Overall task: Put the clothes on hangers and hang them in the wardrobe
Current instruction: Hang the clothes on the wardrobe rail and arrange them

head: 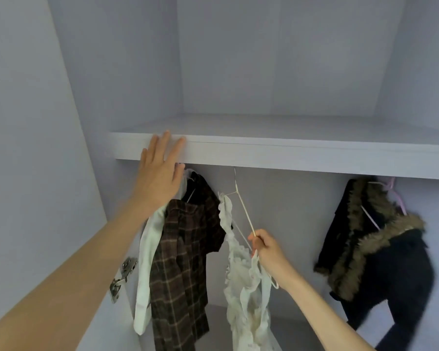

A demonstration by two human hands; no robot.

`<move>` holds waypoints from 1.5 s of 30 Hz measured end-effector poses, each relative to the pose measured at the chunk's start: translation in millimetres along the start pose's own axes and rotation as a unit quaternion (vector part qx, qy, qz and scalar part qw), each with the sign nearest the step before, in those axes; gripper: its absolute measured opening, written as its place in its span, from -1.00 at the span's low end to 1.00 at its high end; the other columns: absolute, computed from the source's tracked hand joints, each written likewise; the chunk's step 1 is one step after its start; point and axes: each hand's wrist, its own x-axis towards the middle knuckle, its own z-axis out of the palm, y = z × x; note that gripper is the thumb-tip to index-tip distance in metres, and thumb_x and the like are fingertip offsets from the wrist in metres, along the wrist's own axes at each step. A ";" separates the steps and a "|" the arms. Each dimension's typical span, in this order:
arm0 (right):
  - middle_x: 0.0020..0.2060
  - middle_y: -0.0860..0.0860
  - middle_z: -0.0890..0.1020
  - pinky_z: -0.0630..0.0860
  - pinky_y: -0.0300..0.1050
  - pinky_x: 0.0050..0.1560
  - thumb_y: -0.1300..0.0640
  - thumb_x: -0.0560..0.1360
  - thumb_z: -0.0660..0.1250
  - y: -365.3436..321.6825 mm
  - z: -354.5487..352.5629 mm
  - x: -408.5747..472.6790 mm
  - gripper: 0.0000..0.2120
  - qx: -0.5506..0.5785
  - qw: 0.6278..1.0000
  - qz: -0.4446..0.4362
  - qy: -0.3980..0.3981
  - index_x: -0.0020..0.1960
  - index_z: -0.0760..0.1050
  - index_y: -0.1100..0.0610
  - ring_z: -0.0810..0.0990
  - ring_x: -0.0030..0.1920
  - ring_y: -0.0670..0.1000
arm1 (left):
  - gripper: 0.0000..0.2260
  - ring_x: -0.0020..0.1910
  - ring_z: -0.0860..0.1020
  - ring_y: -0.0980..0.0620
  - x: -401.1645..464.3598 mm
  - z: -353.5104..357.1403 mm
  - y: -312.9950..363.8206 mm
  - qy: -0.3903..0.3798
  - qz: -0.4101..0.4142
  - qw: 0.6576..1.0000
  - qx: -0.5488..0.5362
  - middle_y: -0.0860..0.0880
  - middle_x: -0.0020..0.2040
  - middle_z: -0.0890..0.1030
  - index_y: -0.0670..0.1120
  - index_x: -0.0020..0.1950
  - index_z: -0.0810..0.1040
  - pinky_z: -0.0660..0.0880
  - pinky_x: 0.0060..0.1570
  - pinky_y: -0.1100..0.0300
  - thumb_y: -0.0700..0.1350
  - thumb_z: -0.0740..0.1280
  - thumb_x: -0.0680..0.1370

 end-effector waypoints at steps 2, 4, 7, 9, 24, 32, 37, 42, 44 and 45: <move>-0.32 -0.01 0.40 0.33 -0.23 -0.23 0.26 0.61 0.03 1.1 13.2 19.0 -0.74 0.005 1.000 -0.019 0.014 -0.19 0.36 0.05 0.35 -0.31 -0.07 | -0.52 0.49 0.00 -0.24 4.2 -1.8 -8.4 0.001 -0.004 1.000 0.031 -0.18 0.51 0.08 -0.01 0.52 0.08 -0.08 0.40 -0.18 0.00 0.03 0.59; -0.33 -0.02 0.39 0.33 -0.20 -0.22 0.26 0.61 0.03 0.9 26.5 40.1 -0.72 0.013 0.999 -0.029 0.024 -0.21 0.34 0.03 0.34 -0.32 -0.07 | -0.50 0.49 -0.01 -0.23 8.7 -5.7 -17.2 -0.004 -0.014 0.999 0.035 -0.17 0.51 0.08 0.02 0.51 0.05 -0.10 0.40 -0.16 0.05 -0.01 0.57; -0.33 -0.05 0.39 0.34 -0.25 -0.22 0.27 0.61 0.03 -6.0 43.6 73.2 -0.75 0.023 0.997 -0.056 0.041 -0.19 0.35 0.08 0.35 -0.30 -0.11 | -0.48 0.48 -0.02 -0.25 13.8 -6.0 -33.3 -0.016 0.003 0.998 0.054 -0.19 0.49 0.11 0.08 0.52 0.00 -0.07 0.41 -0.20 0.15 -0.06 0.56; -0.32 -0.06 0.39 0.32 -0.34 -0.26 0.29 0.60 0.01 -16.9 52.8 96.7 -0.79 0.027 0.996 -0.071 0.048 -0.11 0.38 0.17 0.35 -0.30 -0.13 | -0.48 0.46 0.02 -0.28 14.6 -2.6 -40.8 -0.016 0.029 0.997 0.076 -0.21 0.45 0.17 0.10 0.50 0.00 -0.01 0.40 -0.25 0.16 -0.05 0.56; -0.11 0.06 0.46 0.27 -0.30 -0.18 0.38 0.56 0.02 -10.3 128.8 159.9 -0.79 -0.043 0.998 -0.025 0.036 0.01 0.41 0.23 0.43 -0.08 -0.01 | -0.55 0.44 0.06 -0.22 16.0 15.3 -44.4 0.061 0.021 0.996 0.056 -0.13 0.41 0.19 0.08 0.47 0.10 0.14 0.34 -0.29 0.08 0.06 0.59; -0.38 -0.01 0.37 0.20 -0.29 -0.45 0.33 0.55 0.04 -42.4 185.3 172.2 -0.76 -0.071 0.994 -0.057 -0.056 -0.24 0.22 0.10 0.33 -0.38 -0.10 | -0.55 0.46 -0.01 -0.20 15.7 19.0 -44.7 0.062 0.017 0.996 0.063 -0.14 0.43 0.17 0.07 0.48 0.08 0.01 0.41 -0.25 0.10 0.02 0.60; -0.35 -0.01 0.34 0.23 -0.31 -0.44 0.23 0.60 0.04 -43.3 186.4 175.9 -0.83 -0.047 0.991 -0.033 -0.118 -0.17 0.25 0.16 0.30 -0.37 -0.10 | -0.54 0.46 -0.02 -0.19 16.0 19.1 -47.0 0.058 0.019 0.996 0.062 -0.11 0.43 0.14 0.08 0.48 0.07 -0.01 0.41 -0.24 0.16 -0.04 0.60; 0.07 0.12 0.54 0.39 -0.22 -0.04 0.15 0.63 0.05 -43.2 169.2 160.8 -0.74 -0.074 0.987 -0.032 -0.136 0.23 0.39 0.20 0.51 0.05 0.06 | -0.54 0.47 -0.05 -0.17 14.6 17.8 -47.9 0.047 0.018 0.997 0.060 -0.09 0.45 0.11 0.11 0.49 0.01 -0.10 0.42 -0.16 0.17 -0.05 0.60; 0.31 0.11 0.43 0.33 -0.15 0.25 0.09 0.63 0.08 -42.4 159.3 147.8 -0.61 -0.068 0.988 -0.025 -0.134 0.41 0.26 0.19 0.42 0.30 0.07 | -0.54 0.47 -0.05 -0.17 14.3 15.4 -48.6 0.040 0.021 0.998 0.054 -0.10 0.46 0.12 0.11 0.49 -0.01 -0.10 0.42 -0.15 0.11 -0.01 0.60; 0.37 0.10 0.38 0.29 -0.16 0.31 0.06 0.62 0.10 -41.6 152.5 137.9 -0.57 -0.066 0.989 -0.031 -0.131 0.44 0.22 0.17 0.37 0.34 0.05 | -0.53 0.48 -0.05 -0.18 11.6 12.6 -47.6 0.038 0.022 0.998 0.048 -0.11 0.47 0.12 0.11 0.49 -0.01 -0.08 0.42 -0.16 0.08 0.00 0.60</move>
